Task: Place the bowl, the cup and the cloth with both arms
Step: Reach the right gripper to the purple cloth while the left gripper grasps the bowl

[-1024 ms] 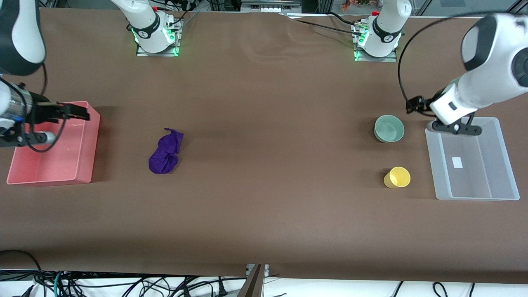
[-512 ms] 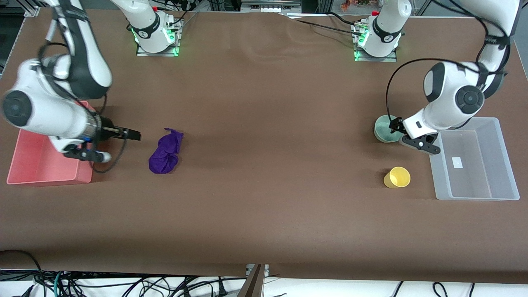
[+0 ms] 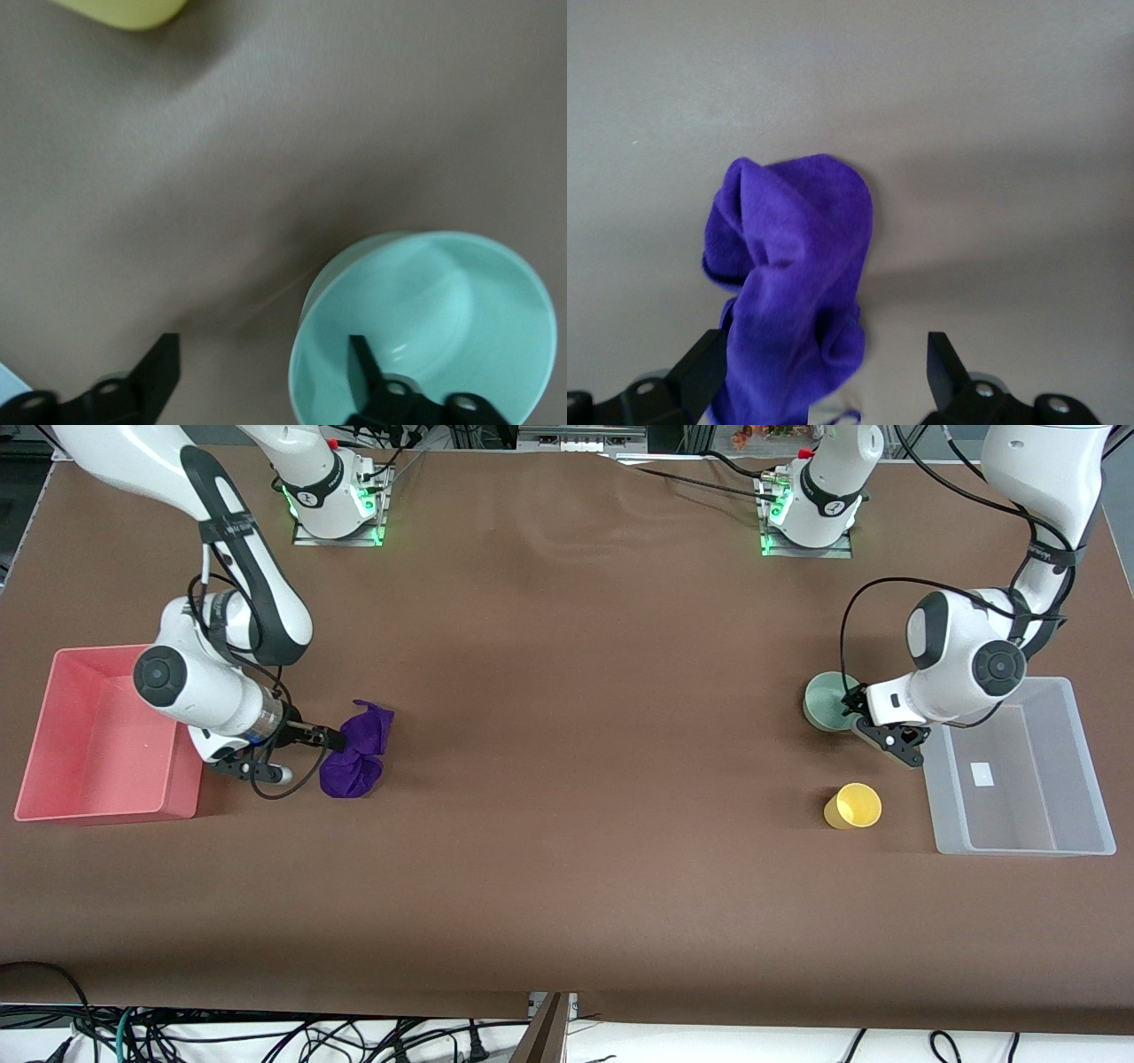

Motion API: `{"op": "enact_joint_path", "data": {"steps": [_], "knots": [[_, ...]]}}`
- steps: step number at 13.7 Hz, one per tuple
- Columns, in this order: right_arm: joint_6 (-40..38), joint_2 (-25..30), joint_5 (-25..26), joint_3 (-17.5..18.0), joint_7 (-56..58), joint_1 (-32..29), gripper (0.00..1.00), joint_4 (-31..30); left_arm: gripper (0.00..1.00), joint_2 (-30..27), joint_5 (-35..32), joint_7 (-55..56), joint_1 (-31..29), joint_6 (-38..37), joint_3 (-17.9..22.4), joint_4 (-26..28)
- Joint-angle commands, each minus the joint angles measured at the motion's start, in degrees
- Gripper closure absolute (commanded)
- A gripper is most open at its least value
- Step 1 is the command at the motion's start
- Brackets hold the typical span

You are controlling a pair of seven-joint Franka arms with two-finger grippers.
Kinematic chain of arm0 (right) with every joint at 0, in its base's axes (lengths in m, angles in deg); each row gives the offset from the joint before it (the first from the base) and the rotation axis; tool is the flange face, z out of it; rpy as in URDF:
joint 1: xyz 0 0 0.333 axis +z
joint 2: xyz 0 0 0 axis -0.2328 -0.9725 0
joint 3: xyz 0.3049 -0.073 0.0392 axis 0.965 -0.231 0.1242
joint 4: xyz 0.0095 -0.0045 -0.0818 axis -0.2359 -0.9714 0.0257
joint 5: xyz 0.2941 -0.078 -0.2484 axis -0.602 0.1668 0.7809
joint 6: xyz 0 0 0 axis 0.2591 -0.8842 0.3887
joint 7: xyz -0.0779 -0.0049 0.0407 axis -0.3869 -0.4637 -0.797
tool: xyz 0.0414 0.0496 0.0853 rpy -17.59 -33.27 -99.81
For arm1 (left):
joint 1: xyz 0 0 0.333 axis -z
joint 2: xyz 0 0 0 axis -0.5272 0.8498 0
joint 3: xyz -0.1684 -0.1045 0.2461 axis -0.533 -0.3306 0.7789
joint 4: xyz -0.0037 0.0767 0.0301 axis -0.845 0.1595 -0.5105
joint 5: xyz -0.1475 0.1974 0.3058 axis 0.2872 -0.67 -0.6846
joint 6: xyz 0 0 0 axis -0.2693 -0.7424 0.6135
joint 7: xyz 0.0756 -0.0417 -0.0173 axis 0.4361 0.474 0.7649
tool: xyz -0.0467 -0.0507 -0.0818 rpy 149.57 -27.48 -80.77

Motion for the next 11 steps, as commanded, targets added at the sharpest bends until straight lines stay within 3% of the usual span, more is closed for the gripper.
{"op": "enact_joint_path", "data": {"steps": [1,3,4,5,6,9,11], "knots": [[4.8,-3.0,0.0,-0.1,-5.8,2.6,0.0,-0.3,0.98,0.0,-0.7,-2.5,-0.4,0.5,-0.6,1.2],[7.9,-5.0,0.0,-0.1,-8.8,3.8,0.0,-0.5,1.0,0.2,-0.8,-2.5,0.1,0.4,-1.5,1.2],[8.8,-5.5,0.0,-0.1,-9.6,4.1,0.29,-0.5,1.0,0.3,-0.8,-2.6,0.1,0.4,-1.9,1.2],[8.6,-5.5,0.1,-0.1,-11.2,4.2,0.75,-0.6,1.0,0.8,-0.8,-2.6,0.1,0.4,-2.0,1.1],[8.3,-5.5,0.1,0.0,-11.4,4.4,1.0,-0.6,1.0,0.9,-0.8,-2.6,0.0,0.4,-2.1,1.1],[6.1,-4.2,0.2,-0.1,-9.7,4.4,1.0,0.3,1.0,-0.4,-0.7,-5.0,-0.3,-0.7,-2.7,0.3],[-0.4,-2.1,0.2,-0.2,-6.3,3.7,1.0,3.1,1.0,-3.0,-0.7,-5.9,-0.3,-5.9,-2.7,-2.3]]}}
